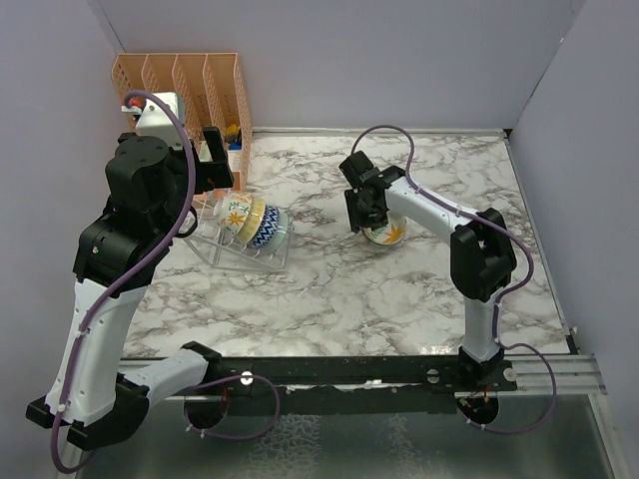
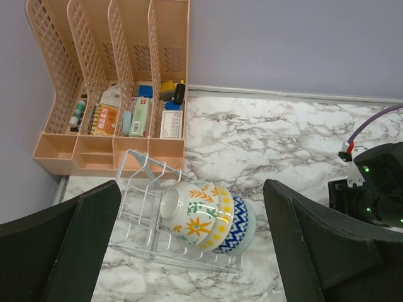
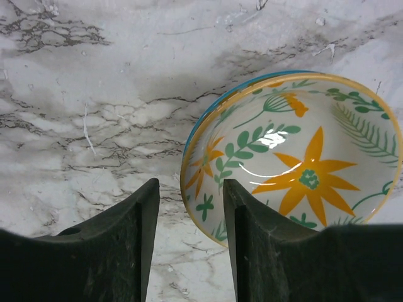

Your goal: Load the bowls into the dish rack

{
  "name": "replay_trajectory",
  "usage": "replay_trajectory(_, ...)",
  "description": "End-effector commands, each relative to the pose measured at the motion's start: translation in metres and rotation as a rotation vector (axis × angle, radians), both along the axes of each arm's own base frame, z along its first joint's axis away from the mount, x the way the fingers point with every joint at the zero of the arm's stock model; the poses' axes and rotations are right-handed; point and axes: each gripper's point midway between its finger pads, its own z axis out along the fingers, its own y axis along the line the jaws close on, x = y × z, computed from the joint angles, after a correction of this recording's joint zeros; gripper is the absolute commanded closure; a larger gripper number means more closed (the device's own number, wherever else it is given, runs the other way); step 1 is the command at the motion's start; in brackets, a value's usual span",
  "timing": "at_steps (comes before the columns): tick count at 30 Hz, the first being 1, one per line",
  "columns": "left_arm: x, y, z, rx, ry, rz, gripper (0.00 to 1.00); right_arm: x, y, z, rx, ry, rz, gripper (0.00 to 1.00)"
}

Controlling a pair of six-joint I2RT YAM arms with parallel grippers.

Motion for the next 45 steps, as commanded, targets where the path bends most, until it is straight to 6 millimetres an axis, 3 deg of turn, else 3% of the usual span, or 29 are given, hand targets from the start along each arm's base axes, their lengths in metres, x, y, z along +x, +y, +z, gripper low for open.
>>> replay_trajectory(1,0.001,0.000,0.002,0.000,-0.009,0.004,0.01,0.015,0.004,0.006,0.027,-0.056,0.014,0.57)
replay_trajectory(5,0.001,0.000,0.001,0.002,-0.008,0.003,0.01,0.013,0.003,0.009,0.039,-0.052,0.021,0.66)
replay_trajectory(15,0.000,0.000,0.000,0.002,-0.004,0.002,0.01,0.008,0.001,-0.001,0.054,-0.017,0.006,0.64)
replay_trajectory(18,-0.001,0.001,0.001,0.001,-0.008,0.003,0.01,0.007,0.005,0.003,0.079,-0.016,0.006,0.72)
replay_trajectory(20,-0.002,0.002,0.001,0.004,-0.010,0.006,0.01,0.008,0.008,0.012,0.100,-0.031,0.009,0.83)
replay_trajectory(25,-0.003,0.002,0.001,0.002,-0.012,0.007,0.01,0.011,0.011,0.031,0.133,-0.055,0.009,0.94)
replay_trajectory(33,-0.005,0.003,0.000,0.001,-0.013,0.007,0.01,0.014,0.012,0.067,0.169,-0.103,0.005,0.99)
replay_trajectory(38,-0.007,0.005,0.002,-0.001,-0.019,0.012,0.01,0.019,0.011,0.100,0.213,-0.188,-0.009,0.99)
replay_trajectory(45,-0.008,0.006,0.004,-0.004,-0.027,0.016,0.01,0.022,0.033,0.152,0.350,-0.256,0.046,0.99)
